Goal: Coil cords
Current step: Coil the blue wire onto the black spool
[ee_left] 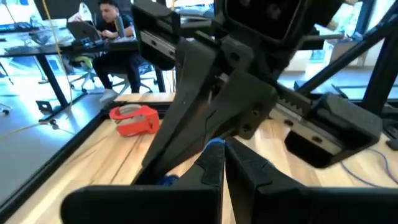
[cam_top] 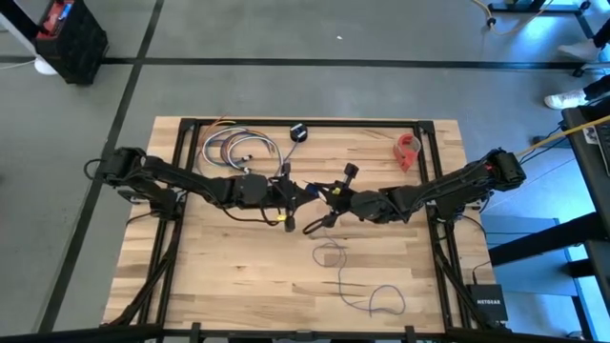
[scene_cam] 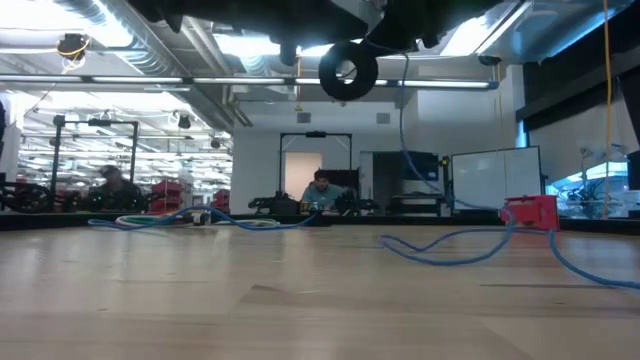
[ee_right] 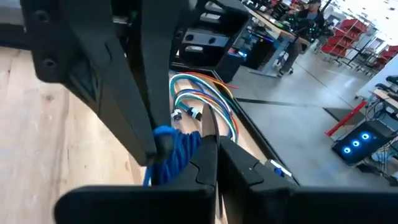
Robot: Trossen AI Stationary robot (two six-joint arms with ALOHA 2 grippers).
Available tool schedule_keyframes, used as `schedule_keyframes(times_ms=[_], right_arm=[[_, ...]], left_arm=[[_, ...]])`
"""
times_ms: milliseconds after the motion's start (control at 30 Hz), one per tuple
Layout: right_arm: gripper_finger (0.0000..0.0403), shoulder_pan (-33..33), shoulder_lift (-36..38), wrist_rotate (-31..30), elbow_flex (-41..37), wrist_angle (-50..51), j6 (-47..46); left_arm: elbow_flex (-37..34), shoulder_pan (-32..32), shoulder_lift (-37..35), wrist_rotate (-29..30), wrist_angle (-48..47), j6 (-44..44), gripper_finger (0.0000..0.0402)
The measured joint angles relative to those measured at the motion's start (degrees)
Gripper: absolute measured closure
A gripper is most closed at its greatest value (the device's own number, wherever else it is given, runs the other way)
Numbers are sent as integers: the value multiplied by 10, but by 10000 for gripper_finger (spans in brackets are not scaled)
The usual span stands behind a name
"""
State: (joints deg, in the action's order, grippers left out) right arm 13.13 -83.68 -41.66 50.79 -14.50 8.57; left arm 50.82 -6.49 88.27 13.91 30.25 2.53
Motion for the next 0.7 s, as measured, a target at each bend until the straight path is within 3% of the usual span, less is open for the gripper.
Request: schedule_keyframes(times_ms=[200, 367, 700], right_arm=[[395, 0, -1, -56, 1, -24, -11], [395, 0, 0, -37, 3, -47, -12], [395, -1, 0, -38, 3, -138, 29]], left_arm=[[1, 0, 19, -2, 41, 3, 400], [2, -1, 20, -4, 43, 12, 392], [6, -5, 24, -9, 33, 11, 288]])
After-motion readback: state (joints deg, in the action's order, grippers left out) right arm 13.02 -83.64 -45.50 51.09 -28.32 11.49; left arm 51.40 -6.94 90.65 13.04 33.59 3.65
